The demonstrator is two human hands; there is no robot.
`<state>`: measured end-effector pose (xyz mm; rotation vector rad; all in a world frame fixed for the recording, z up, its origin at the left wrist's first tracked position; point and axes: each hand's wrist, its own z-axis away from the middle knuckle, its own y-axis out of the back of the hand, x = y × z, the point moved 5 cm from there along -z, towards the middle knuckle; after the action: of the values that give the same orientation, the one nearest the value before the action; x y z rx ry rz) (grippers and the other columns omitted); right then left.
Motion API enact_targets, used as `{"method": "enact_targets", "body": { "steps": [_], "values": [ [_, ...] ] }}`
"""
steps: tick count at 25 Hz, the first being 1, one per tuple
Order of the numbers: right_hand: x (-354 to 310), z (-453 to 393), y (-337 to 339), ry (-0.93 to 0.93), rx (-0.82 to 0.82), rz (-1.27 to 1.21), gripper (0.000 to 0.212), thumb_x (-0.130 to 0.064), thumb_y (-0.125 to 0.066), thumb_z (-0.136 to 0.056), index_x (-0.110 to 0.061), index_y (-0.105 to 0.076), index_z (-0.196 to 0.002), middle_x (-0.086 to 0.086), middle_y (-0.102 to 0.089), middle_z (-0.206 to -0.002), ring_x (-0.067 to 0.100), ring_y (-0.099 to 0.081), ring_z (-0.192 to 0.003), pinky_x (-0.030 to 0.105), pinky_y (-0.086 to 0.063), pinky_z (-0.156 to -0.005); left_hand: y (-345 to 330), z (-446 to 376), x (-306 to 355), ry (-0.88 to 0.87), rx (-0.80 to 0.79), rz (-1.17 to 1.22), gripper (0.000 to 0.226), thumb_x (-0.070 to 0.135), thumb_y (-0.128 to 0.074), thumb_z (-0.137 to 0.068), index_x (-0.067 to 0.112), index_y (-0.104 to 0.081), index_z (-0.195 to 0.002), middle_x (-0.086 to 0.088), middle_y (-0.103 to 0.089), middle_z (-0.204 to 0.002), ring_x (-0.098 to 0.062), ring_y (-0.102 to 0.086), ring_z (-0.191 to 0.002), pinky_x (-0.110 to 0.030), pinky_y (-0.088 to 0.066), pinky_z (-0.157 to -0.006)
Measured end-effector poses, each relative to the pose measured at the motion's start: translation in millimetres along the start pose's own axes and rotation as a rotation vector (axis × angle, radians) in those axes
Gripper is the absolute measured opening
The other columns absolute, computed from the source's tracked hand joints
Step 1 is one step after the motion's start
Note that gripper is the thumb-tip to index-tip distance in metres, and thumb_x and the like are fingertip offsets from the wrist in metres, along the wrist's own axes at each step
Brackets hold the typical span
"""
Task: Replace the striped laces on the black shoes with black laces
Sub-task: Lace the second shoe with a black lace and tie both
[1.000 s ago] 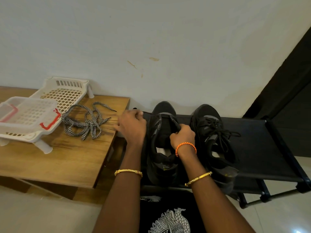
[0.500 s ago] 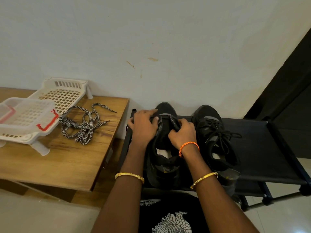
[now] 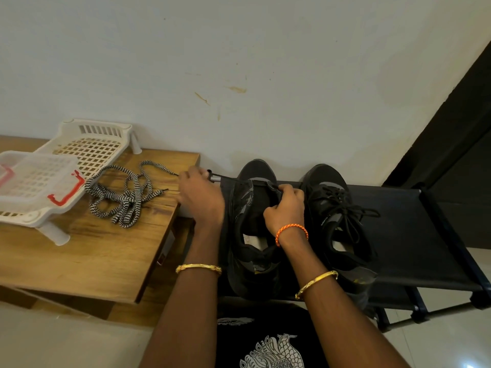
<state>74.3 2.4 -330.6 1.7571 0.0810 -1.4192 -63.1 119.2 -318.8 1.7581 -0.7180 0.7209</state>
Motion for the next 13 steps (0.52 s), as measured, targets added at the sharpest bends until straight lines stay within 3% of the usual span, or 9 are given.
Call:
{"method": "enact_targets", "body": {
  "steps": [2, 4, 6, 9, 11, 13],
  "values": [
    [-1, -3, 1, -0.003, -0.022, -0.041, 0.044, 0.001, -0.055, -0.082, -0.004, -0.050, -0.126, 0.014, -0.038, -0.134, 0.030, -0.048, -0.118, 0.021, -0.035, -0.096, 10, -9, -10, 0.073, 0.015, 0.006, 0.018, 0.008, -0.052, -0.092, 0.011, -0.058, -0.109, -0.007, -0.056, -0.115, -0.023, -0.052, -0.111, -0.042, -0.033, -0.099],
    [-3, -12, 7, -0.055, -0.076, -0.234, 0.038, -0.017, -0.060, -0.088, -0.004, -0.055, -0.123, 0.014, -0.050, -0.130, 0.028, -0.052, -0.117, 0.031, -0.039, -0.103, 8, -12, -8, 0.023, -0.118, -0.038, 0.024, 0.012, -0.049, -0.094, 0.015, -0.056, -0.116, -0.006, -0.054, -0.120, -0.024, -0.048, -0.116, -0.045, -0.031, -0.104],
    [-3, -26, 23, -0.140, -0.108, -0.525, 0.030, -0.027, -0.049, -0.095, -0.005, -0.062, -0.111, 0.017, -0.060, -0.123, 0.027, -0.057, -0.112, 0.039, -0.044, -0.096, -1, -7, 3, -0.084, -0.301, 0.000, 0.029, 0.018, -0.048, -0.096, 0.021, -0.053, -0.124, -0.001, -0.054, -0.125, -0.017, -0.047, -0.116, -0.044, -0.027, -0.108],
    [7, -39, 43, -0.253, -0.018, -0.929, 0.024, -0.018, -0.040, -0.098, -0.013, -0.063, -0.094, 0.009, -0.067, -0.110, 0.017, -0.063, -0.100, 0.027, -0.048, -0.080, -18, 8, 18, -0.213, -0.529, -0.043, 0.024, 0.030, -0.051, -0.096, 0.026, -0.061, -0.117, 0.007, -0.062, -0.115, -0.009, -0.049, -0.103, -0.033, -0.021, -0.094],
    [11, -44, 41, -0.212, 0.016, -0.790, 0.020, -0.010, -0.042, -0.096, -0.009, -0.061, -0.098, 0.008, -0.065, -0.103, 0.017, -0.062, -0.098, 0.026, -0.048, -0.078, -25, 13, 20, -0.221, -0.576, -0.081, 0.018, 0.032, -0.054, -0.095, 0.023, -0.064, -0.107, 0.005, -0.065, -0.107, -0.015, -0.054, -0.105, -0.038, -0.025, -0.095],
    [12, -44, 28, -0.147, -0.002, -0.482, 0.017, -0.006, -0.051, -0.092, -0.005, -0.063, -0.104, 0.007, -0.063, -0.098, 0.018, -0.060, -0.095, 0.030, -0.047, -0.084, -28, 13, 20, -0.204, -0.565, -0.013, 0.010, 0.026, -0.058, -0.094, 0.018, -0.063, -0.094, 0.002, -0.064, -0.095, -0.019, -0.059, -0.099, -0.040, -0.036, -0.098]
  ]
}}
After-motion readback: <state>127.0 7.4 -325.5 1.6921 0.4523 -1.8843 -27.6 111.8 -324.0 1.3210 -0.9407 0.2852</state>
